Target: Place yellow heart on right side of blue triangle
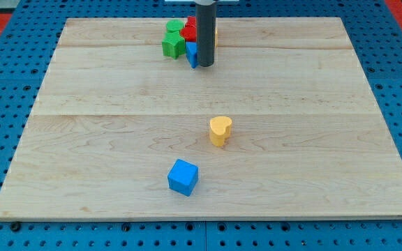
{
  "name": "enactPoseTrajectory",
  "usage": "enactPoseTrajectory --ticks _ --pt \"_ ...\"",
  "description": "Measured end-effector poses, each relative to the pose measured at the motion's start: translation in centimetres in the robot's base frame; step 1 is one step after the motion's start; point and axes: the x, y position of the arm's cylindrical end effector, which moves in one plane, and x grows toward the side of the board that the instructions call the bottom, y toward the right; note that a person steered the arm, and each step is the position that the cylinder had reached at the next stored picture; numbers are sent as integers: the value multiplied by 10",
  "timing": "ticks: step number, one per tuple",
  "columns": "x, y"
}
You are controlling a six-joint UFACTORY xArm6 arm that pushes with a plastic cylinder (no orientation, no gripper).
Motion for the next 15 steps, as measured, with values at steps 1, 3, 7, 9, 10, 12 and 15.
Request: enactPoseTrajectory --ticks 1,3,7,9,10,12,15 --pt "9 -5" --pt "3 -49" --pt "110 103" --pt "184 106" --pt "143 60" --pt "145 36" --pt "197 47"
